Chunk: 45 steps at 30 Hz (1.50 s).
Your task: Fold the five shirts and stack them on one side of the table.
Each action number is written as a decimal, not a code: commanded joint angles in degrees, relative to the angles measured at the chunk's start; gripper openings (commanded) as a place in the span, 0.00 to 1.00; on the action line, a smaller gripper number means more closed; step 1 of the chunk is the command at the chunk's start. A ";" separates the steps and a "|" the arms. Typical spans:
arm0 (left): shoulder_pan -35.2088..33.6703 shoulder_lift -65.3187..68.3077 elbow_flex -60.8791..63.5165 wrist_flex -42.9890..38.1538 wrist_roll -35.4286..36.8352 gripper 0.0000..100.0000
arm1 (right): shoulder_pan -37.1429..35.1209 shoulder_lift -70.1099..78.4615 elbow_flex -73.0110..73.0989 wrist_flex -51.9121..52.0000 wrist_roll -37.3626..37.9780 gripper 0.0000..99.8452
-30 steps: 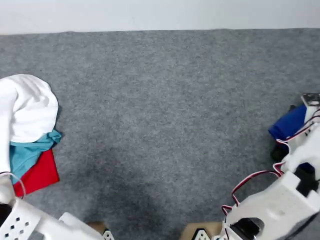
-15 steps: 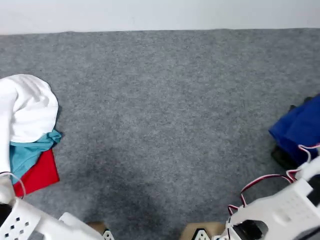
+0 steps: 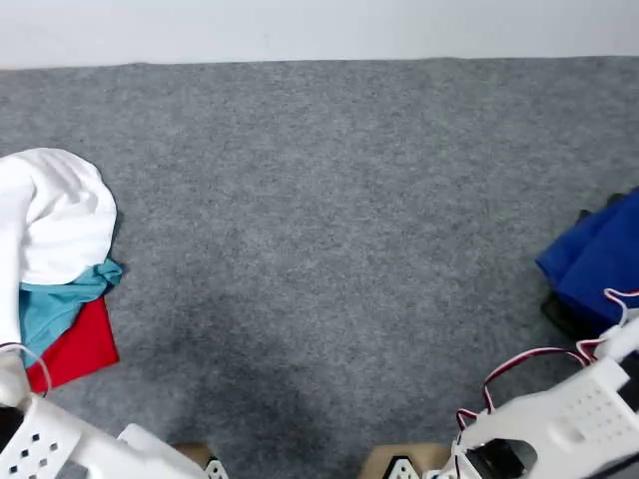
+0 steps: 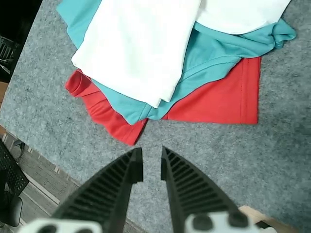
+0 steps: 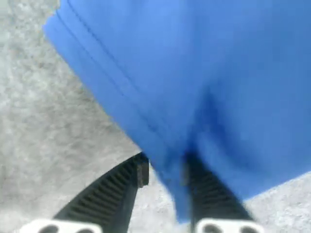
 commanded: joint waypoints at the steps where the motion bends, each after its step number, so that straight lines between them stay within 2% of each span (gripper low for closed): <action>1: 0.09 -0.53 -0.04 1.23 0.00 0.07 | -0.48 -2.24 -5.27 1.71 -3.34 0.26; 7: 0.09 -0.62 -0.04 1.23 0.00 0.07 | -5.14 -2.77 -5.80 0.48 -3.69 0.20; 11: 0.09 -0.62 -0.13 1.32 0.00 0.07 | -9.10 0.92 -5.80 0.48 -3.87 0.09; 14: 0.09 -0.62 -0.13 1.32 0.00 0.07 | -11.30 3.91 -5.80 0.48 -7.38 0.01; 23: 0.09 -0.62 -0.04 1.32 0.00 0.07 | -13.49 3.47 -5.80 1.10 -9.67 0.03; 29: 0.00 -0.62 -0.04 1.32 0.00 0.07 | -13.05 -2.42 -5.80 4.09 -9.67 0.24; 31: 0.00 -0.62 -0.04 1.32 0.00 0.07 | -13.23 -4.35 -5.80 6.20 -9.67 0.28; 42: 0.44 -0.62 1.63 1.32 0.00 0.07 | -16.57 -10.95 -5.45 8.22 -9.76 0.28; 45: 0.44 -0.62 2.42 1.32 0.00 0.07 | -18.07 -6.29 -5.45 4.35 -9.85 0.23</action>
